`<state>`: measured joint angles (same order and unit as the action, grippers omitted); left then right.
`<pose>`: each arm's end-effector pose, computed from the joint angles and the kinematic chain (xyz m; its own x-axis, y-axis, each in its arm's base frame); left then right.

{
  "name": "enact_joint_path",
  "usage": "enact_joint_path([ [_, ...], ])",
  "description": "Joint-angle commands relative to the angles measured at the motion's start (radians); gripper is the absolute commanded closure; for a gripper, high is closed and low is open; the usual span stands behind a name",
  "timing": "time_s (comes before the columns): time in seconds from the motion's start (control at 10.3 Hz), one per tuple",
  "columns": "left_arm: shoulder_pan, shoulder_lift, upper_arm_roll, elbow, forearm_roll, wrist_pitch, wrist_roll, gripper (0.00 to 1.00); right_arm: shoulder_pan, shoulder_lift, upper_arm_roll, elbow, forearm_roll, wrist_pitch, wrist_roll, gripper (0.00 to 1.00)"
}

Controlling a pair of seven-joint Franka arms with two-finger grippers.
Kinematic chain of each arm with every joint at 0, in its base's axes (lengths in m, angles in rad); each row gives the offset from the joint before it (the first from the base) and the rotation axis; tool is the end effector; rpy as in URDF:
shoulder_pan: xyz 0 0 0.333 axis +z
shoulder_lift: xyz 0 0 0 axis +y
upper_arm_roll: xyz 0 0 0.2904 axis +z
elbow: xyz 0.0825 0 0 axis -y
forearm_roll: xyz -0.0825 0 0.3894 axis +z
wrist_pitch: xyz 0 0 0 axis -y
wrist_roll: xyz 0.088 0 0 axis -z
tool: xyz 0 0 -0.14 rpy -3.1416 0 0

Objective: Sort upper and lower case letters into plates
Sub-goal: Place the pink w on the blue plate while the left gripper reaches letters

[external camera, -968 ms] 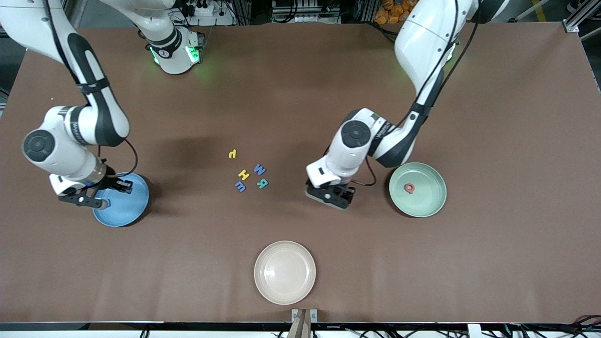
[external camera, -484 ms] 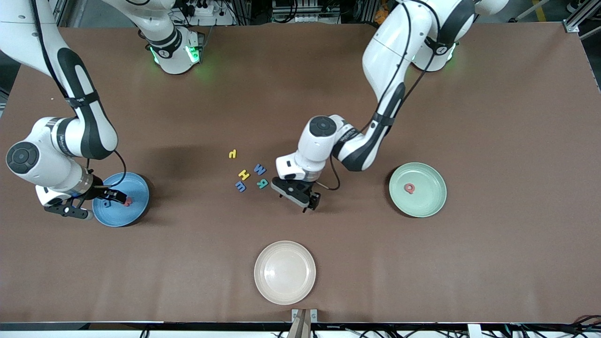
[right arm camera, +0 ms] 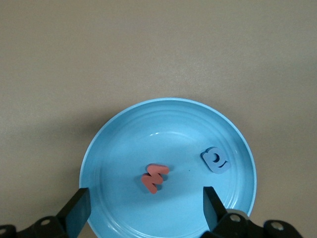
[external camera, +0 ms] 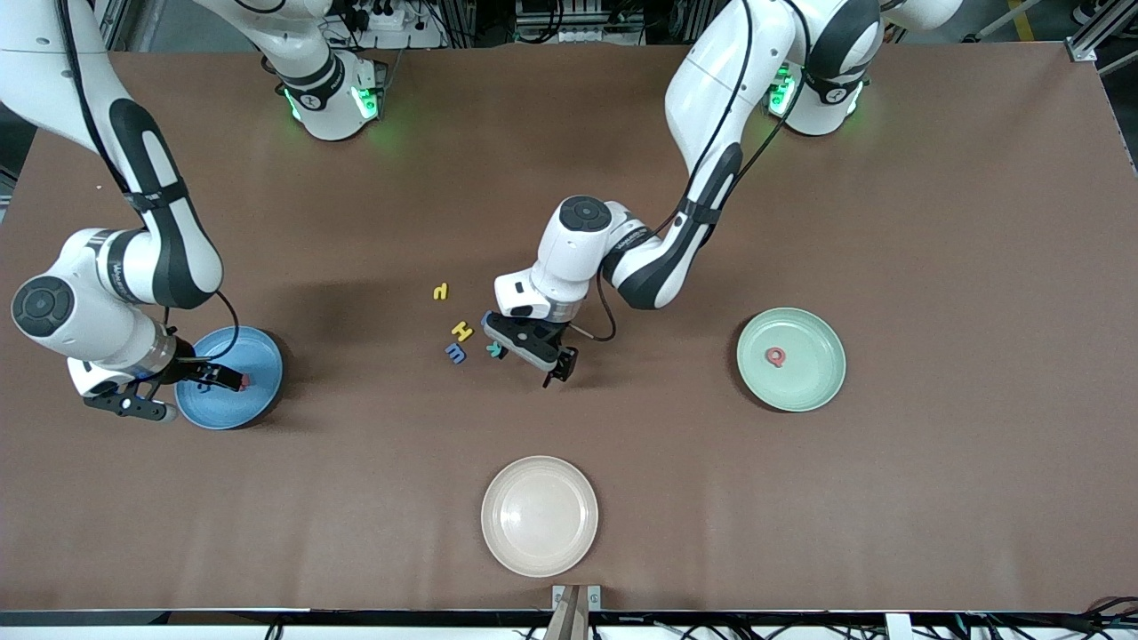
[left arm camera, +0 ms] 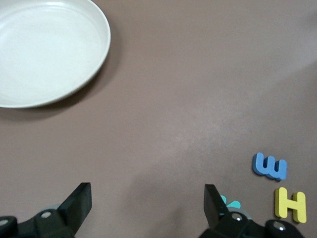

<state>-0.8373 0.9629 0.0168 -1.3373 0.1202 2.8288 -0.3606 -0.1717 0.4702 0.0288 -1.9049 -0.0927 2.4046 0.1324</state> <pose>0.5240 -0.5740 0.1564 0.7371 -0.4525 0.5020 -0.5601 -0.8246 0.0791 0.6200 -0.0921 0.1941 0.9774 -0.2084 0.0349 -0.2099 -0.9766 0.0470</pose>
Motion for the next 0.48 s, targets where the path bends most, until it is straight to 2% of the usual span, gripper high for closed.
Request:
enact_joint_path([
  [0.0, -0.063, 0.059, 0.018, 0.027, 0.027, 0.047, -0.085, 0.0, -0.008, 0.013, 0.013, 0.032, -0.013, -0.013, 0.006, 0.0],
  [0.19, -0.106, 0.065, 0.026, 0.026, 0.035, 0.046, -0.197, 0.0, -0.008, 0.013, 0.013, 0.03, -0.013, -0.013, 0.007, 0.0],
  [0.39, -0.117, 0.068, 0.072, 0.029, 0.096, 0.046, -0.189, 0.0, -0.008, 0.013, 0.013, 0.029, -0.013, -0.015, 0.006, 0.0],
])
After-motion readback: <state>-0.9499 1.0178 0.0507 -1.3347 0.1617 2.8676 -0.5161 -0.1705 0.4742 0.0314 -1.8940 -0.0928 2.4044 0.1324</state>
